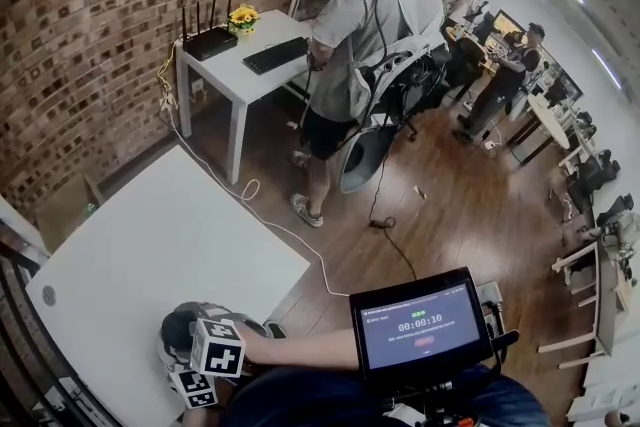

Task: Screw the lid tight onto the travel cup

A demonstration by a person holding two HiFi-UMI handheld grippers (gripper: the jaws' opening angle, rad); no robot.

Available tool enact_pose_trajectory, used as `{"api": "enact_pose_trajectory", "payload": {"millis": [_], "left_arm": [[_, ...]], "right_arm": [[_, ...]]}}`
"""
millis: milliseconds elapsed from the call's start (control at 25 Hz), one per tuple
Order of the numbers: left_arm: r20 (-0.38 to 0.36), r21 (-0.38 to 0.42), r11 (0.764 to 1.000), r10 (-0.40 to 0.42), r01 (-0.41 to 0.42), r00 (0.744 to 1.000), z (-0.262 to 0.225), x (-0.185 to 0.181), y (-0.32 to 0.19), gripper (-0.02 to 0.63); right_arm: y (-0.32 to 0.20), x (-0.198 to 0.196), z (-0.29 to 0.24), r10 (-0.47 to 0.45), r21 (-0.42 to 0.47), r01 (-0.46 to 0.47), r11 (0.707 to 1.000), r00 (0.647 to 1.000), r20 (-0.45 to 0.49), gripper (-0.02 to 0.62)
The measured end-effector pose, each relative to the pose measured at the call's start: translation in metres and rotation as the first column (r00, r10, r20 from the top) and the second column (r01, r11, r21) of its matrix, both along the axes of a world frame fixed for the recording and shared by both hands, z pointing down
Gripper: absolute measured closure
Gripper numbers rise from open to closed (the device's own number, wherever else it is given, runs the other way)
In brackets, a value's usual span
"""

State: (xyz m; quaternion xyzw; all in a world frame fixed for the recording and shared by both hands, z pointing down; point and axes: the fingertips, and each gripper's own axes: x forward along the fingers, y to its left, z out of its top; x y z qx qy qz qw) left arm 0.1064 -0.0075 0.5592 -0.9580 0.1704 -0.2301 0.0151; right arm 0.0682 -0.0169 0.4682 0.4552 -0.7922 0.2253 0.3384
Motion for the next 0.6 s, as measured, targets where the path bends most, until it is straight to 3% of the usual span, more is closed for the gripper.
{"api": "enact_pose_trajectory", "payload": {"millis": [320,400,480,600], "left_arm": [[0.010,-0.011,1.000,-0.002,0.002,1.000,-0.023,-0.015,0.000,0.199],[-0.011,-0.007,1.000,-0.004,0.004,1.000,-0.036,0.004,0.019,0.199],[0.016,-0.028,0.999,-0.042,0.042,0.999,-0.035,0.007,0.035,0.199],[0.018,-0.038,0.998,-0.051,0.051,0.999,-0.036,0.019,0.029,0.199]], "right_arm": [[-0.002,-0.017,-0.020,-0.024,-0.011,0.025,1.000,0.999,0.030,0.247],[0.015,-0.001,-0.028,-0.034,0.005,0.034,0.999,0.999,0.012,0.247],[0.033,0.009,-0.032,-0.047,0.004,0.047,0.999,0.998,0.028,0.247],[0.028,0.021,-0.036,-0.066,0.005,0.066,0.998,0.997,0.034,0.247]]}}
